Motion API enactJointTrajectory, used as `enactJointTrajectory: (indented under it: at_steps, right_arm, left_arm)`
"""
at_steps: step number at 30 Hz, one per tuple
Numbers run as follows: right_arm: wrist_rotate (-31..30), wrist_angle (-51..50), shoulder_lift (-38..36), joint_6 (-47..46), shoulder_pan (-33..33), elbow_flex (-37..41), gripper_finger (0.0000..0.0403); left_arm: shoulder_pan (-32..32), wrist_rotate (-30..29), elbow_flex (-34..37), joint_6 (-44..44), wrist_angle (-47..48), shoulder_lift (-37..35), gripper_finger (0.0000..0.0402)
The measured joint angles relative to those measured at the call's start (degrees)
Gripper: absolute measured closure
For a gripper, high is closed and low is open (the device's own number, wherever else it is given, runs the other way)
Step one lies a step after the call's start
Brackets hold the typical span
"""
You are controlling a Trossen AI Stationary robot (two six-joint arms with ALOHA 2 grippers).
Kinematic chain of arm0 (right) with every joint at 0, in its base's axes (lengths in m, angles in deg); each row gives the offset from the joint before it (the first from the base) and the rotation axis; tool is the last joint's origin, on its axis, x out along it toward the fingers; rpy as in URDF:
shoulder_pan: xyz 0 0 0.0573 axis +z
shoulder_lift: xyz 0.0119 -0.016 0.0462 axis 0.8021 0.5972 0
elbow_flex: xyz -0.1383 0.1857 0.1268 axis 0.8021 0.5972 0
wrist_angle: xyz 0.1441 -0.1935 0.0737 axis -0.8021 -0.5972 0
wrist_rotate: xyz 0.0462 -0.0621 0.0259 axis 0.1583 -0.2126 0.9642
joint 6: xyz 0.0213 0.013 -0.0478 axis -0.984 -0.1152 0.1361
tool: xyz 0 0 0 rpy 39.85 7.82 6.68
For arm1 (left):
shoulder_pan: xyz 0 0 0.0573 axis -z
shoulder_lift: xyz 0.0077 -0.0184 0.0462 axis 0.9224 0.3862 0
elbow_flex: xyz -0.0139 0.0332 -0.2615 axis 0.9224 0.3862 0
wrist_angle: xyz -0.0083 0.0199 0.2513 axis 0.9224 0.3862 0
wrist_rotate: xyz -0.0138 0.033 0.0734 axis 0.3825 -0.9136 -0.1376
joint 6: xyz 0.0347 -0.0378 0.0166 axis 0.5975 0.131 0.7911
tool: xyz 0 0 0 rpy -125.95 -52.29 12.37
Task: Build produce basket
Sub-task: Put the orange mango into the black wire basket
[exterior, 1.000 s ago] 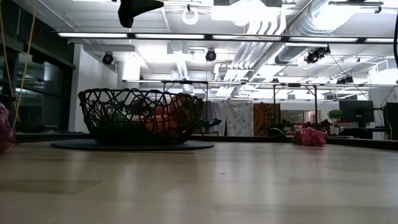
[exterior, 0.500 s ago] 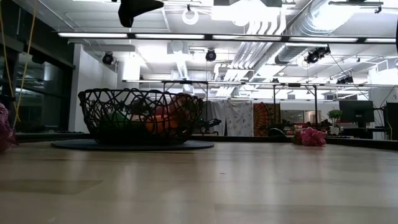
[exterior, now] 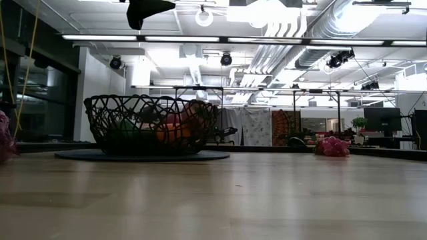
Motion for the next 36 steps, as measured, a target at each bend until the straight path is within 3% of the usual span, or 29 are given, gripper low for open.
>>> enactJointTrajectory:
  at_steps: [9, 17, 21, 29, 36]
  right_arm:
    - [-0.46, 0.06, -1.51, 2.77, -0.09, 0.00, 0.0161]
    - [-6.50, -3.74, -7.69, 3.49, -0.46, 0.01, 0.0166]
    - [-15.84, -7.02, -13.66, 5.24, -2.04, 0.02, 0.0167]
    - [-37.48, -6.51, -25.02, 24.91, -13.65, 0.00, 0.0168]
    - [-43.33, 1.07, -28.78, 51.77, -29.94, 0.00, 0.0169]
  left_arm:
    - [-0.03, 0.02, 0.00, -0.01, -0.02, 0.00, 0.0099]
    - [-0.04, 0.01, 0.00, 0.00, -0.02, 0.00, 0.0099]
    - [-0.04, 0.00, 0.00, 0.00, -0.03, 0.00, 0.0099]
    - [-0.11, 0.07, 0.00, -0.02, -0.04, 0.00, 0.0099]
    - [-0.37, 0.20, 0.00, -0.81, -0.64, 0.00, 0.0099]
